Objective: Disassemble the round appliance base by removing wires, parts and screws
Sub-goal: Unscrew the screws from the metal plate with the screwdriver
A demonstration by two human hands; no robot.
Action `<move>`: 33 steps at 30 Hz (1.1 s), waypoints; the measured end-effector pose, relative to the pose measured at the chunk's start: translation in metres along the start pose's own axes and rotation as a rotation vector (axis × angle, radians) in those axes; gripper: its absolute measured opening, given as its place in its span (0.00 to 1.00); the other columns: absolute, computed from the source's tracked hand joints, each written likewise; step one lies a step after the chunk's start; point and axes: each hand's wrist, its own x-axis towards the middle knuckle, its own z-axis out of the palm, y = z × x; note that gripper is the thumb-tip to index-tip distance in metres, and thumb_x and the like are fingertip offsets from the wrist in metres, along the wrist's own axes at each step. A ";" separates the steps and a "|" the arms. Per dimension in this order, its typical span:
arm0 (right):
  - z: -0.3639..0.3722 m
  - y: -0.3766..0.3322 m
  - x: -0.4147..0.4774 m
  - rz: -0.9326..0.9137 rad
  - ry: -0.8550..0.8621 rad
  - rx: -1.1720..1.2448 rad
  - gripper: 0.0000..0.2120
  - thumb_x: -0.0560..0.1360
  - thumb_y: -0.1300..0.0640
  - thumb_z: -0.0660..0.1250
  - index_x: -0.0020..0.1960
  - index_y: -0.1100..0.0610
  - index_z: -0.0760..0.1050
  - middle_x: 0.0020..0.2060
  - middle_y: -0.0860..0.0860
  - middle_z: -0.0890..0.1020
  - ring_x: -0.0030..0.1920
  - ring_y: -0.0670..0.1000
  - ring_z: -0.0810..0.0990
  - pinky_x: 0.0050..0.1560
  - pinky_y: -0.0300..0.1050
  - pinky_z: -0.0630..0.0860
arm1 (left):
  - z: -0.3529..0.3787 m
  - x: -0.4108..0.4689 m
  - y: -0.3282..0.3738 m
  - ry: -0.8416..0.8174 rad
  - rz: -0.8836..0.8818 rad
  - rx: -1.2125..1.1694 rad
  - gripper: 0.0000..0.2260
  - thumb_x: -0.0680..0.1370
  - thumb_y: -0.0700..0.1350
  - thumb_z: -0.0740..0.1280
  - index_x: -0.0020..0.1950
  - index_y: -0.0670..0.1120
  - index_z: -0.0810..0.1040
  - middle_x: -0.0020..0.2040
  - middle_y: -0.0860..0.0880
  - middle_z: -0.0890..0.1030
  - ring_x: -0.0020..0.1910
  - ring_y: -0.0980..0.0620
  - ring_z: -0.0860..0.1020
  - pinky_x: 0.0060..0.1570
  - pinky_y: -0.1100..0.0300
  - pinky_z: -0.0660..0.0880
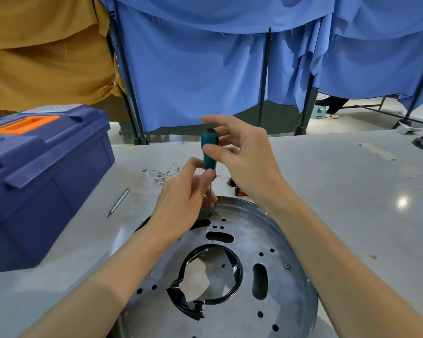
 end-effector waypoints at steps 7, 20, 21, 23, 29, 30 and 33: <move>0.003 0.000 -0.002 -0.009 -0.034 -0.040 0.17 0.73 0.55 0.72 0.61 0.51 0.79 0.53 0.51 0.78 0.51 0.46 0.78 0.49 0.35 0.78 | -0.001 0.000 0.002 0.024 -0.026 0.024 0.21 0.71 0.67 0.59 0.50 0.51 0.69 0.35 0.51 0.84 0.35 0.52 0.83 0.47 0.43 0.80; 0.001 0.000 0.000 -0.003 -0.002 -0.075 0.19 0.73 0.60 0.72 0.63 0.51 0.77 0.50 0.50 0.79 0.48 0.46 0.78 0.49 0.35 0.77 | -0.001 -0.001 0.003 -0.003 0.013 0.033 0.21 0.73 0.65 0.57 0.57 0.51 0.69 0.35 0.50 0.84 0.35 0.50 0.83 0.46 0.45 0.80; 0.000 0.000 0.001 0.007 0.006 -0.053 0.19 0.73 0.63 0.71 0.63 0.53 0.77 0.50 0.51 0.81 0.48 0.47 0.79 0.49 0.35 0.78 | -0.001 -0.001 0.003 -0.011 0.022 0.026 0.20 0.74 0.63 0.56 0.57 0.50 0.69 0.35 0.50 0.84 0.35 0.50 0.83 0.45 0.44 0.80; -0.001 0.001 0.001 0.029 -0.002 0.007 0.16 0.75 0.68 0.67 0.61 0.58 0.77 0.51 0.54 0.83 0.49 0.50 0.82 0.50 0.35 0.79 | -0.001 0.000 0.001 -0.007 0.024 0.020 0.17 0.76 0.60 0.56 0.54 0.49 0.70 0.34 0.49 0.84 0.34 0.49 0.83 0.45 0.44 0.80; 0.003 0.001 -0.001 0.010 -0.007 -0.086 0.17 0.72 0.56 0.74 0.60 0.52 0.79 0.51 0.49 0.78 0.45 0.43 0.77 0.46 0.32 0.76 | -0.002 -0.002 0.004 0.032 -0.023 0.056 0.21 0.70 0.68 0.61 0.52 0.54 0.69 0.34 0.52 0.83 0.33 0.51 0.82 0.45 0.44 0.79; 0.002 0.001 -0.001 0.013 0.009 -0.083 0.18 0.71 0.57 0.74 0.61 0.53 0.78 0.50 0.48 0.79 0.45 0.44 0.77 0.46 0.33 0.76 | -0.002 -0.001 0.003 0.031 -0.030 0.061 0.19 0.70 0.66 0.64 0.52 0.54 0.69 0.34 0.52 0.83 0.33 0.52 0.82 0.45 0.44 0.79; 0.000 0.002 0.001 0.002 0.063 -0.069 0.14 0.73 0.61 0.72 0.59 0.56 0.79 0.46 0.48 0.81 0.45 0.44 0.79 0.46 0.32 0.76 | -0.002 0.001 -0.001 0.048 -0.055 0.067 0.10 0.75 0.52 0.70 0.47 0.57 0.69 0.34 0.53 0.83 0.33 0.54 0.82 0.46 0.45 0.80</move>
